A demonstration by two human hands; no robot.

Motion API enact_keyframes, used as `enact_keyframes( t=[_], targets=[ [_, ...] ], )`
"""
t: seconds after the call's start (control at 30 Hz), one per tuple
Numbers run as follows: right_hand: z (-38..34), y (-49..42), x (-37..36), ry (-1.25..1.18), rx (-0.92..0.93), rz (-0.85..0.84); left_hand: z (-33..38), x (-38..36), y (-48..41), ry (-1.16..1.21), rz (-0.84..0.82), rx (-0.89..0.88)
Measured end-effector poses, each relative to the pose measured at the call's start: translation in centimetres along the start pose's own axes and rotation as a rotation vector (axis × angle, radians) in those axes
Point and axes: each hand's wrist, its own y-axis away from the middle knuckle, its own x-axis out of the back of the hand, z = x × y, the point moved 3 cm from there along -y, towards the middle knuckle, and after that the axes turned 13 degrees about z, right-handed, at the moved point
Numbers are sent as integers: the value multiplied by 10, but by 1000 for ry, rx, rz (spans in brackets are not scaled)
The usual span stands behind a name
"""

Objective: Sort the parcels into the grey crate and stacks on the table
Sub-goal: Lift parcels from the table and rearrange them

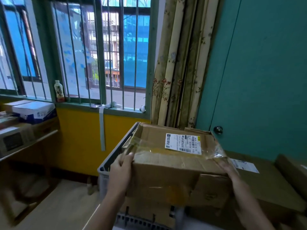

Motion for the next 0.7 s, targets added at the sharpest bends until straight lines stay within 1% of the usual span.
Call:
enact_keyframes(
  t=[0.07, 0.1, 0.23, 0.37, 0.43, 0.57, 0.6, 0.63, 0.7],
  targets=[
    [3, -10, -13, -70, -49, -22, 1, -7, -17, -14, -18, -15],
    [2, -17, -18, -99, -36, -22, 4, -11, -27, -26, -23, -32],
    [-17, -48, -43, -125, 94, -35, 18, -30, -73, -57, -14, -107],
    [-54, -85, -77, -132, 166, -51, 28, -61, -123, -53, 5, -152],
    [-65, -105, -94, -123, 188, -31, 23, -72, -147, -55, 8, -100],
    [-75, -150, -129, -102, 261, -36, 12, -99, -188, -47, 20, 80],
    [-73, -158, -136, -90, 266, -51, 9, -106, -196, -25, 20, 101],
    [-76, -175, -147, -92, 272, -67, 12, -118, -208, -5, 45, 87],
    [-70, -183, -160, -101, 285, -57, 13, -119, -219, 29, 73, 92]
  ],
)
